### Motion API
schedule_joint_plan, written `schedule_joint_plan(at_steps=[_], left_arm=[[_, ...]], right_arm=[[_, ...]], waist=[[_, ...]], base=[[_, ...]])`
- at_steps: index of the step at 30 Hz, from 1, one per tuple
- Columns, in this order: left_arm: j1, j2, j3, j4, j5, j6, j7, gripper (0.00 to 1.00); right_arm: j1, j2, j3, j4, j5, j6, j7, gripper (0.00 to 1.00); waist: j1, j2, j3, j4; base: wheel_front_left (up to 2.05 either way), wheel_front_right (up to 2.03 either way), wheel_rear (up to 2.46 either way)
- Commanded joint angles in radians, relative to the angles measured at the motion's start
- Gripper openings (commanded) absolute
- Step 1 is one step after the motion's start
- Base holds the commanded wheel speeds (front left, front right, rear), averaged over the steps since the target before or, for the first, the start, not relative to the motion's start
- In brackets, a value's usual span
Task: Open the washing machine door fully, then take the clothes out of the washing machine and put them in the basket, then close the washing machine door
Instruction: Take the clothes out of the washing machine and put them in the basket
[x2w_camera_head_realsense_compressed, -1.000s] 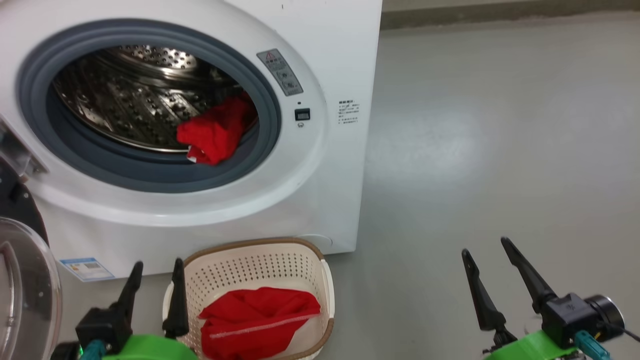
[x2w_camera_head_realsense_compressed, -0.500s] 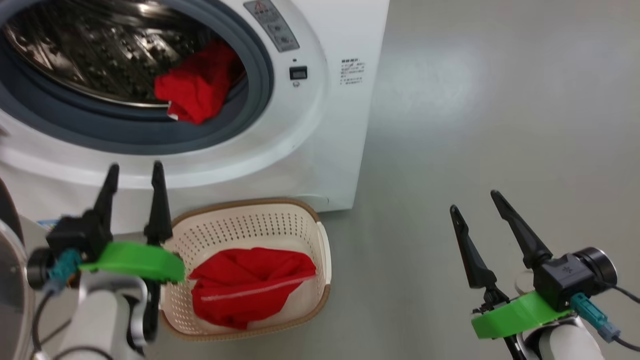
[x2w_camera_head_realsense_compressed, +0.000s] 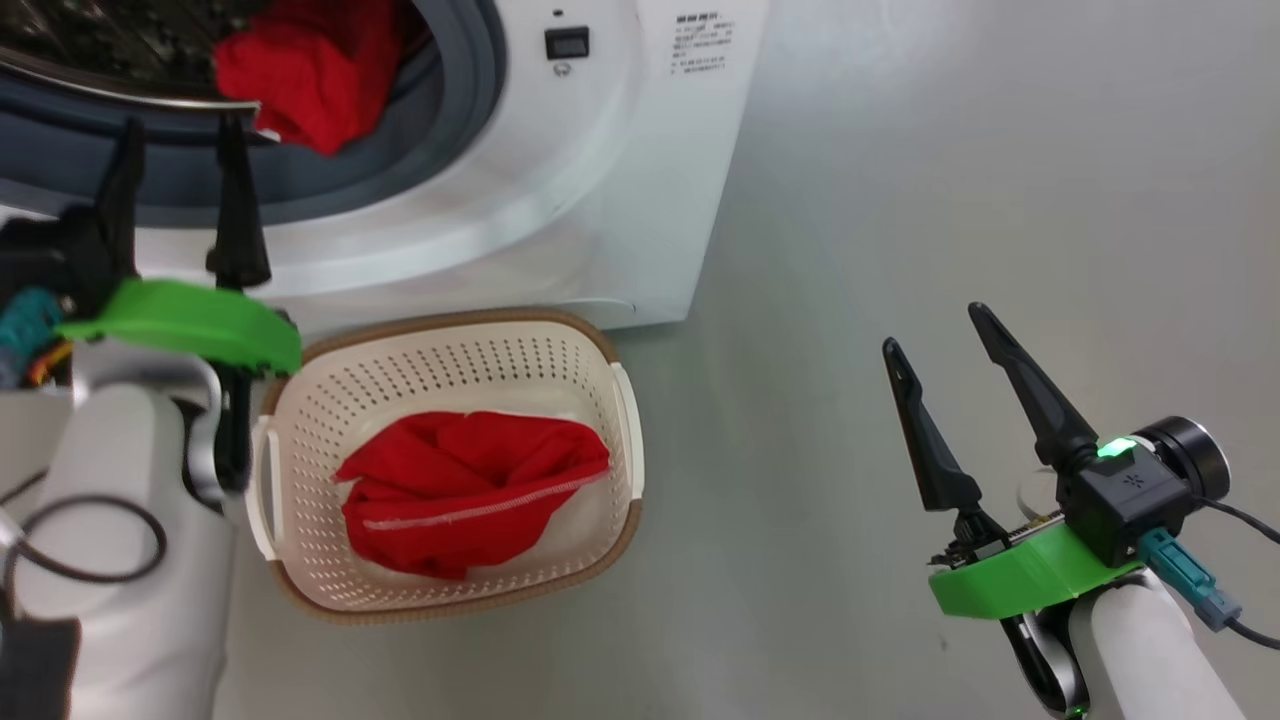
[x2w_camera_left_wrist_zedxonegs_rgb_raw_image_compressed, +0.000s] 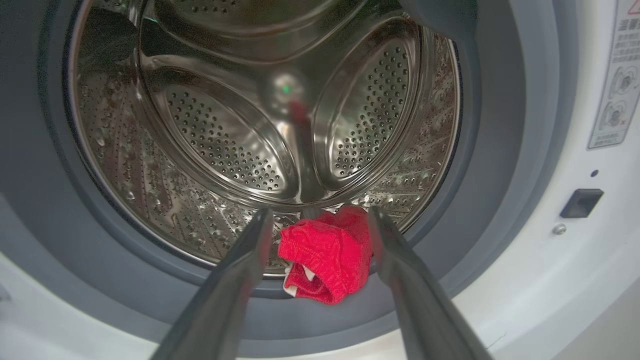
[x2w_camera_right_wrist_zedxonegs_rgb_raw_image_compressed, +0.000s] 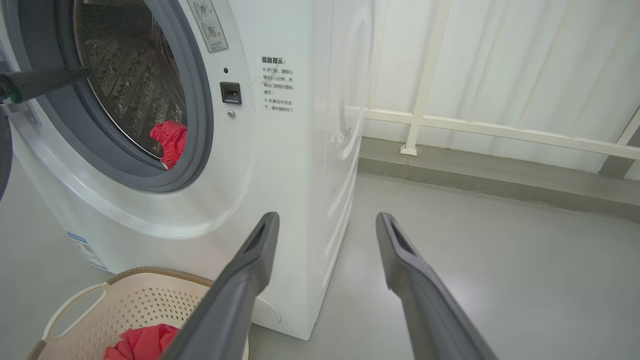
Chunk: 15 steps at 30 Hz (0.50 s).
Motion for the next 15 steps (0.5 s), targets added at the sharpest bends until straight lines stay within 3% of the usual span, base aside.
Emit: schedule_joint_plan(at_steps=[1, 15], left_arm=[[-0.047, 0.045, 0.029, -0.002, -0.007, -0.016, -0.011, 1.00], [-0.377, 0.100, 0.033, 0.257, 0.004, -0.052, -0.013, 1.00]], right_arm=[[-0.023, -0.007, 0.025, -0.022, 0.006, 0.006, -0.006, 1.00], [-0.093, -0.010, 0.088, -0.010, 0.027, 0.006, -0.006, 1.00]], waist=[[0.0000, 0.0000, 0.046, -0.017], [0.0000, 0.0000, 0.163, -0.069]], base=[[0.00, 0.00, 0.00], [0.00, 0.00, 0.00]])
